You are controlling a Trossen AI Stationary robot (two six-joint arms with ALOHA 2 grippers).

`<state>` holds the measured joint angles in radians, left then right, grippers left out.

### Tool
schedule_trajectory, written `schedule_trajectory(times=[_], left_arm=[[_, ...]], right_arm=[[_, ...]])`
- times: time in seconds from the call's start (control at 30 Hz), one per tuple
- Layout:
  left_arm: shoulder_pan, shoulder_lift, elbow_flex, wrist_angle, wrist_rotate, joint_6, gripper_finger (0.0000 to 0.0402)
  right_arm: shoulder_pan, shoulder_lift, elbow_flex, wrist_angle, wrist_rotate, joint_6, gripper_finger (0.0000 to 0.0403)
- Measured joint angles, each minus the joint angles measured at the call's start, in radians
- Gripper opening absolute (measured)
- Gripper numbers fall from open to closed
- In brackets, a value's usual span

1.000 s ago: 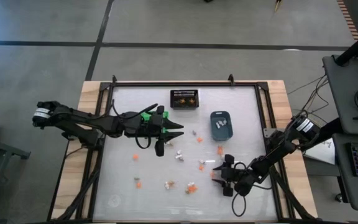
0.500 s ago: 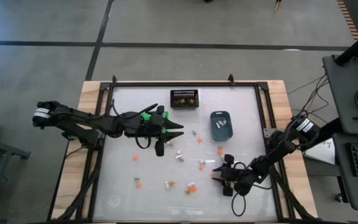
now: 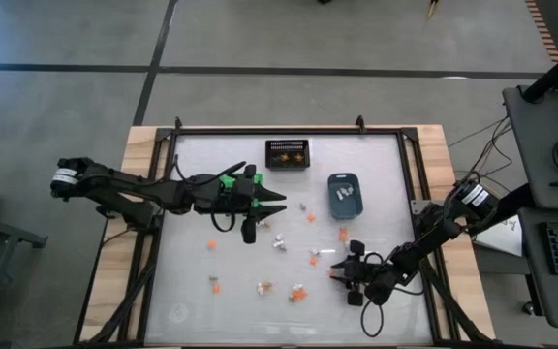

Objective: Sort Halloween decoration
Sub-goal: Put the orange spider toy into the black bin

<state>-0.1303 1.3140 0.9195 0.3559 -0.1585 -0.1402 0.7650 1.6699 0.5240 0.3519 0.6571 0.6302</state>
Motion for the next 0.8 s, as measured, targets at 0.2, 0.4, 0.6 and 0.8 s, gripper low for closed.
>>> schedule_trajectory(times=[0.2,0.4,0.6,0.8], left_arm=[[0.000,0.000,0.000,0.000,0.000,0.000,0.0098],[0.000,0.000,0.000,0.000,0.000,0.000,0.0098],[0.000,0.000,0.000,0.001,0.000,0.000,0.0098],[0.000,0.000,0.000,0.001,0.000,0.000,0.0098]], right_arm=[[0.000,0.000,0.000,0.000,0.000,-0.002,0.0131],[0.000,-0.007,-0.001,-0.003,-0.002,-0.004,0.0130],[0.000,-0.022,-0.003,-0.013,-0.003,-0.017,0.0127],[0.000,-0.026,-0.003,-0.011,-0.002,-0.021,0.0115]])
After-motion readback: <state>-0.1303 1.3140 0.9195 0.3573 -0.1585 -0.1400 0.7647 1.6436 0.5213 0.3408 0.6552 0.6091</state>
